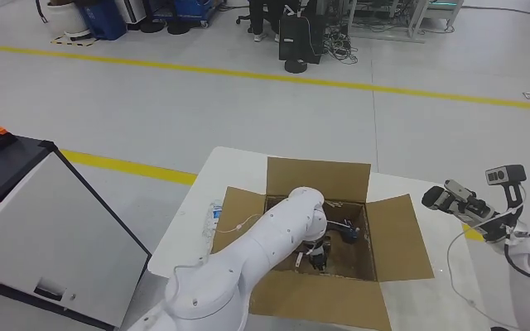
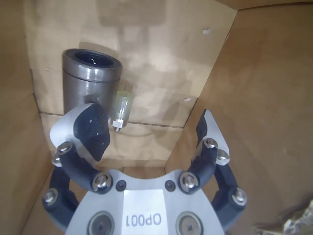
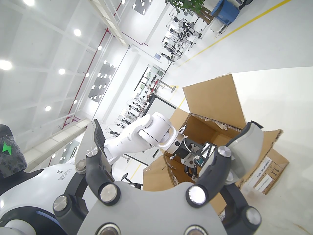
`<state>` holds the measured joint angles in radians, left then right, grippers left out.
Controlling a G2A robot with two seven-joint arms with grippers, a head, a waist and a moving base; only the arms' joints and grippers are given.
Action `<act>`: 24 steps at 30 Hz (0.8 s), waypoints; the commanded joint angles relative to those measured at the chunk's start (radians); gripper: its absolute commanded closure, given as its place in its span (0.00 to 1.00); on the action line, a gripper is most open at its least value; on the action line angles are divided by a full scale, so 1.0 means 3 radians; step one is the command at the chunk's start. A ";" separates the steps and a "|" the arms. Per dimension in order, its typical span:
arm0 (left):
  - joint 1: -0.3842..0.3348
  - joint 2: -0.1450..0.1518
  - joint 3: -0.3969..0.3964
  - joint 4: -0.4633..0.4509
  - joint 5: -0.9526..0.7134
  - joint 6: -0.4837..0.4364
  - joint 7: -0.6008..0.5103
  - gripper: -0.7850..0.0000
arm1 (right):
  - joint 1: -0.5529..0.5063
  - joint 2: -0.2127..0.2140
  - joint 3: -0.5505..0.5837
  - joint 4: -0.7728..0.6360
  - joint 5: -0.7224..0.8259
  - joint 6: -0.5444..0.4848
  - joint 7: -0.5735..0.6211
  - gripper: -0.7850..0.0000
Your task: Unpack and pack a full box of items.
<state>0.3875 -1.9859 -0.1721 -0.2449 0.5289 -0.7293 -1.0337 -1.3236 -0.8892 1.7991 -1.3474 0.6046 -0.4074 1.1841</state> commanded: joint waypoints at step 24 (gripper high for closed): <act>0.0065 -0.0064 0.0007 0.0049 0.0574 -0.0025 0.0454 0.04 | 0.0000 0.0000 0.0000 0.0000 0.0000 0.0000 0.0000 0.00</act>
<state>0.4042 -2.0052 -0.1700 -0.2320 0.6803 -0.7375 -0.9138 -1.3236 -0.8892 1.7991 -1.3474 0.6046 -0.4074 1.1841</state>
